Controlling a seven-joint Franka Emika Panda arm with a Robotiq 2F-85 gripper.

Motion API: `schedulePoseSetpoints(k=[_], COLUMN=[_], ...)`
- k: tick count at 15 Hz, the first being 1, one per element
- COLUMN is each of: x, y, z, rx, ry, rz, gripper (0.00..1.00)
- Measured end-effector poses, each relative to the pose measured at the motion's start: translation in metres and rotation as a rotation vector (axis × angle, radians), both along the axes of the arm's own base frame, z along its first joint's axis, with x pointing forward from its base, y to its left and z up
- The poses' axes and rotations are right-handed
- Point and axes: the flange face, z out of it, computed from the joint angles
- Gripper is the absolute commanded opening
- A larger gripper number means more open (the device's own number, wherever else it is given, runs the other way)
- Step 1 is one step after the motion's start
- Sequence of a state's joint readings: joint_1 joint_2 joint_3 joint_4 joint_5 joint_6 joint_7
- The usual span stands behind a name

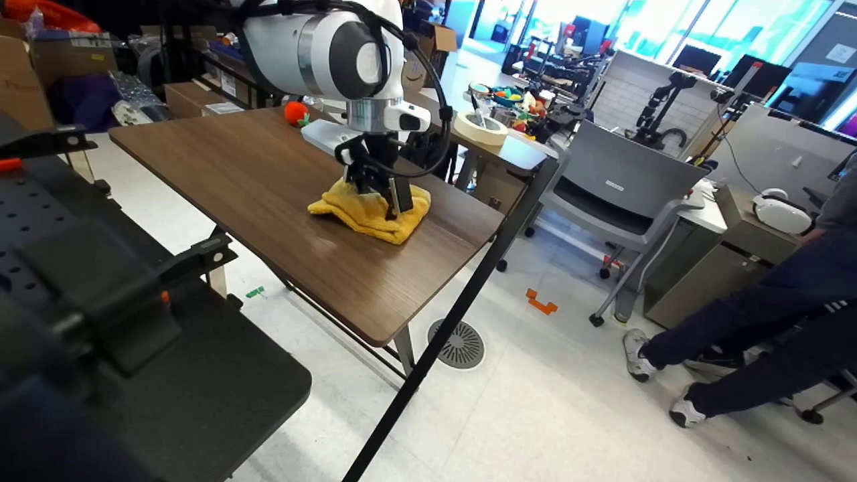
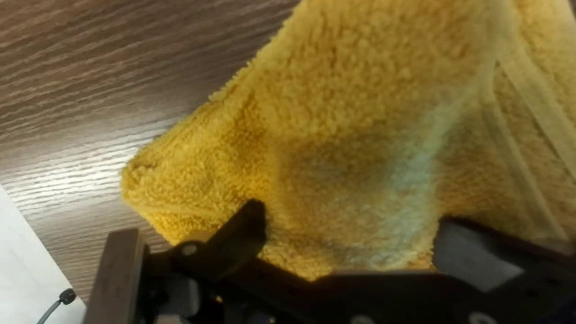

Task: Use the towel to clean the table and move the plush toys to the right

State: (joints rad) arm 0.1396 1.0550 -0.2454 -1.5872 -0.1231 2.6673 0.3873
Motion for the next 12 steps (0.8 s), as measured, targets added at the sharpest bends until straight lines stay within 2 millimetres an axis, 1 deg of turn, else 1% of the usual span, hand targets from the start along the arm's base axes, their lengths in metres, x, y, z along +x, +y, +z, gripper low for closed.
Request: schedulePoseSetpoints(k=[1,2,6,7,8,9,10,11,12], x=[0.002,0.005,0.013,0.014,0.015,0.017,0.018,0.02,0.023], y=[-0.008,-0.021,-0.098,-0.111,-0.118,-0.117,-0.113,-0.103,-0.089], z=[0.0,0.001,0.0,0.0,0.0,0.0,0.0,-0.001,-0.001], rx=[-0.006,-0.02,-0.078,-0.083,-0.086,-0.089,-0.094,-0.101,-0.109], ry=[-0.002,-0.007,0.006,0.015,0.022,0.03,0.035,0.041,0.049], rz=[-0.029,-0.075,-0.271,-0.295,-0.307,-0.303,-0.286,-0.251,-0.202], gripper=[1.0,1.0,1.0,1.0,1.0,1.0,1.0,1.0,1.0])
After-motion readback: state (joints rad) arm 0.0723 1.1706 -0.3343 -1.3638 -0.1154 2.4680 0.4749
